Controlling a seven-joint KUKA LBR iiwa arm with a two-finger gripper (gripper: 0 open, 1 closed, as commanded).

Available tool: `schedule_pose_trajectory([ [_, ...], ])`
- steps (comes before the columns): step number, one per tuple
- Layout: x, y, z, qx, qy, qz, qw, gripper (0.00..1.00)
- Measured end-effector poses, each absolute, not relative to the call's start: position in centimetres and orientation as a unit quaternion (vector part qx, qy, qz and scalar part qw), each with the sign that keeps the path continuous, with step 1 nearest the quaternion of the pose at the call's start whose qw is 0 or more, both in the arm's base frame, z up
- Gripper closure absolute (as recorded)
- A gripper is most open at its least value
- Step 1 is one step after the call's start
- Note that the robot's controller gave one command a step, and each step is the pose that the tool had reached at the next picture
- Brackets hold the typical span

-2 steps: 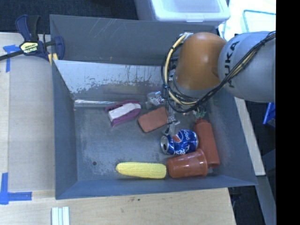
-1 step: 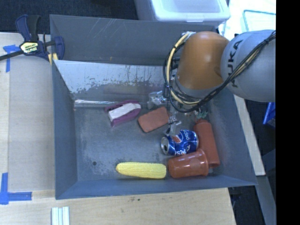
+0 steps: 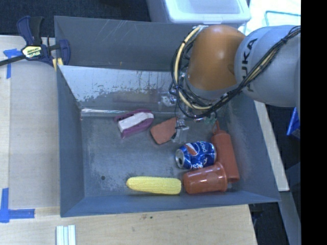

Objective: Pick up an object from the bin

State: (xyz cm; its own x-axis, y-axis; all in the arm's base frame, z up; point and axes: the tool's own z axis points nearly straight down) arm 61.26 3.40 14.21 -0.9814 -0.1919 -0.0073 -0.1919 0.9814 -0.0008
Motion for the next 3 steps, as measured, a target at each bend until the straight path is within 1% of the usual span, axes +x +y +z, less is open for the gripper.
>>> schedule_pose_trajectory([
  [1,61.3,1.2,11.6,-0.142,0.99,0.0,0.005,0.0],
  [2,61.5,1.2,10.3,-0.089,0.996,0.0,0.005,0.0],
  [3,62.2,1.7,8.0,-0.109,0.994,-0.001,0.006,1.0],
])
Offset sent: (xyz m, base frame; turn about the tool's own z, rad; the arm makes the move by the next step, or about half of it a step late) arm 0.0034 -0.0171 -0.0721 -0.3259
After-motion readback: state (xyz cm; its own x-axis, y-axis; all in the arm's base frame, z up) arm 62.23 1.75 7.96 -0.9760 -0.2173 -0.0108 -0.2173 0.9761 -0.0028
